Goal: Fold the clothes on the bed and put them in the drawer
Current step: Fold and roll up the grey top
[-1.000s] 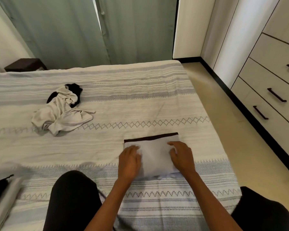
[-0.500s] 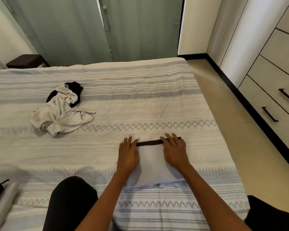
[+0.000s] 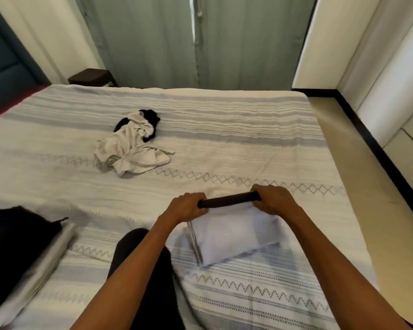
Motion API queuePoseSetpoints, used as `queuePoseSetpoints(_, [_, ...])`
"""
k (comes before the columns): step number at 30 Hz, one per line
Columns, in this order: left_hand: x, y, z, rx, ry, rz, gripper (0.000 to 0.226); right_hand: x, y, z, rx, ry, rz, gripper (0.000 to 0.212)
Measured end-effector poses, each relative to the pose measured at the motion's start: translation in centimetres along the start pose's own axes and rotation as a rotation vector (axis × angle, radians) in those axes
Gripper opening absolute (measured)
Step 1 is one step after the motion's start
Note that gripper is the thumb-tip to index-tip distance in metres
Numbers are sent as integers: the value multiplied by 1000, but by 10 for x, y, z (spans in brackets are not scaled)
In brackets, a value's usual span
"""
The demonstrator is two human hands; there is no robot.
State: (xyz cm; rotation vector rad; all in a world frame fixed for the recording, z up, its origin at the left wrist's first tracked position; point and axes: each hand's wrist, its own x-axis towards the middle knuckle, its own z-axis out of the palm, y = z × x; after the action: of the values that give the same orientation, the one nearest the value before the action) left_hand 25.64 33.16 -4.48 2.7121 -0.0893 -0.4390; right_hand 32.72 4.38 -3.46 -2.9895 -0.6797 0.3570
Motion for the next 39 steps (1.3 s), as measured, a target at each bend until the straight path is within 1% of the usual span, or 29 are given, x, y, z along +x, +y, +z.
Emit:
queuePoseSetpoints(3, [-48,-23,-37,-4,233,-86,24,14,-48,-24,26,246,-118,35])
queuePoseSetpoints(7, [-134,-69,-74,-37,586,-259,26,30,-153,-61,81,482,-327,37])
queuePoseSetpoints(10, [-209,-99,-84,-73,810,-385,31,27,-238,-83,138,552,-502,47])
queuePoseSetpoints(12, [-267,-115,-85,-78,925,-465,31,21,-297,-92,160,528,-626,48])
queuePoseSetpoints(13, [-295,-119,-82,-80,959,-497,30,16,-321,-92,163,497,-678,47])
queuePoseSetpoints(15, [-354,-132,-70,-93,983,-604,29,3,-372,-86,155,382,-777,41])
queuePoseSetpoints(19, [-458,-148,-28,-141,939,-805,26,-38,-456,-51,83,138,-990,35])
queuePoseSetpoints(20, [-477,-150,-19,-150,930,-839,26,-48,-472,-43,64,99,-1023,34])
queuePoseSetpoints(22, [-512,-151,-1,-129,931,-972,30,-69,-504,-25,17,41,-1099,32])
queuePoseSetpoints(23, [-527,-151,8,-94,946,-1044,32,-78,-518,-17,8,48,-1138,31])
queuePoseSetpoints(25, [-550,-154,22,1,1010,-1098,34,-90,-541,-1,68,151,-1197,30])
queuePoseSetpoints(28, [-572,-150,38,168,1175,-1028,38,-111,-557,23,182,354,-1253,32])
queuePoseSetpoints(29, [-577,-148,47,217,1196,-1001,37,-119,-559,34,211,377,-1262,34])
queuePoseSetpoints(30, [-578,-146,58,234,1184,-970,37,-125,-557,46,215,367,-1265,35])
queuePoseSetpoints(31, [-578,-146,76,215,1148,-945,37,-131,-554,60,177,311,-1266,35])
queuePoseSetpoints(32, [-579,-145,100,161,1078,-944,37,-138,-550,78,84,196,-1256,35])
queuePoseSetpoints(33, [-577,-144,125,101,982,-956,36,-143,-545,94,-56,28,-1231,40])
queuePoseSetpoints(34, [-576,-141,152,35,852,-1001,39,-148,-538,110,-217,-179,-1204,51])
queuePoseSetpoints(35, [-574,-138,174,-25,731,-1052,49,-151,-534,120,-370,-391,-1161,67])
queuePoseSetpoints(36, [-572,-134,192,-107,653,-1087,63,-153,-531,126,-481,-547,-1119,83])
queuePoseSetpoints(37, [-570,-132,207,-159,646,-1101,71,-154,-531,129,-527,-617,-1109,91])
queuePoseSetpoints(38, [-569,-131,212,-164,696,-1104,71,-154,-532,128,-516,-611,-1126,90])
queuePoseSetpoints(39, [-567,-133,213,-136,770,-1092,65,-153,-533,125,-478,-563,-1157,85])
